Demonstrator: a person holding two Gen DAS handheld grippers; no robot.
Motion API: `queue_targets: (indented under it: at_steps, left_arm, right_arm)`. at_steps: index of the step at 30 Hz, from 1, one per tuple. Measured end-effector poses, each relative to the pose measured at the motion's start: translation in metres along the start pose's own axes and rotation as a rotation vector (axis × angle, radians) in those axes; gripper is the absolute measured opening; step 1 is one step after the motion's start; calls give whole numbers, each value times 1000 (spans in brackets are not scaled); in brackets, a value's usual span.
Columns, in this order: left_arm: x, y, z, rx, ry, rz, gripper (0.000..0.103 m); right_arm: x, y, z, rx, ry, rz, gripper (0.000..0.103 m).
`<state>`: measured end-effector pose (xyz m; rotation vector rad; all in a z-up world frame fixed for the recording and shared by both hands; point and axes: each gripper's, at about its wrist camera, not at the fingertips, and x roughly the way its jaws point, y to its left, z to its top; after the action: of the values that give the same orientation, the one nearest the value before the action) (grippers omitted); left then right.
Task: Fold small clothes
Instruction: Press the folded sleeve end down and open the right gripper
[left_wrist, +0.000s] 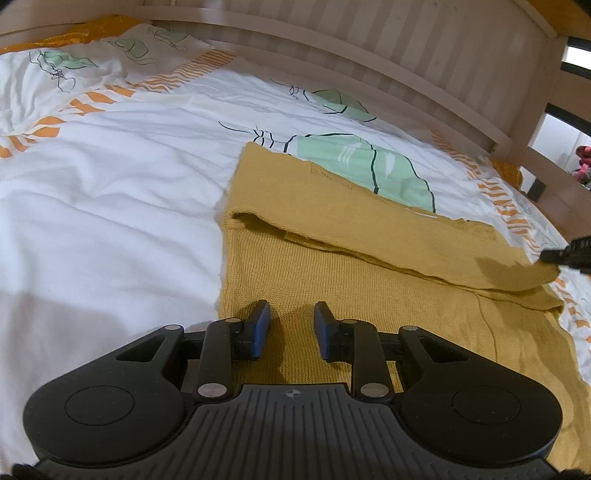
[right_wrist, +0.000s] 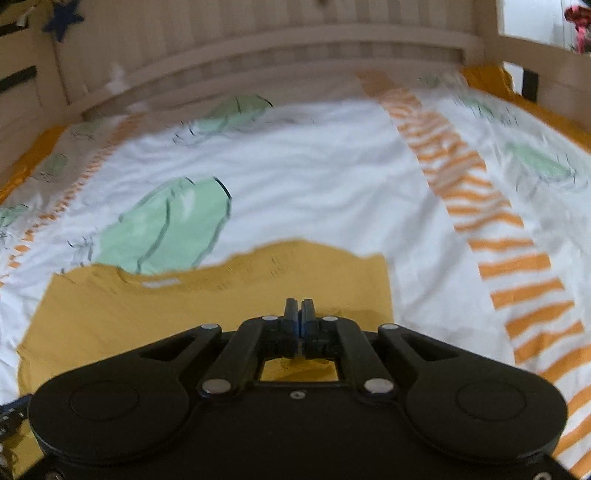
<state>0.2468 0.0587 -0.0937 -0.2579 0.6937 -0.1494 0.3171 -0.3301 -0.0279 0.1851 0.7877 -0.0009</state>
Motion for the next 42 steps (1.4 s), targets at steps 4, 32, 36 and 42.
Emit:
queue_targets:
  at_steps: [4, 32, 36, 42]
  left_arm:
    - [0, 0, 0, 1, -1, 1, 26]
    - [1, -2, 1, 8, -4, 9, 26]
    - [0, -2, 4, 9, 8, 10, 26]
    - [-17, 7, 16, -91, 73, -14, 26]
  right_arm:
    - [1, -12, -8, 73, 4, 9, 27]
    - [16, 2, -28, -69, 0, -58, 22]
    - [2, -7, -26, -10, -12, -45, 71]
    - [-51, -18, -32, 75, -57, 30, 71]
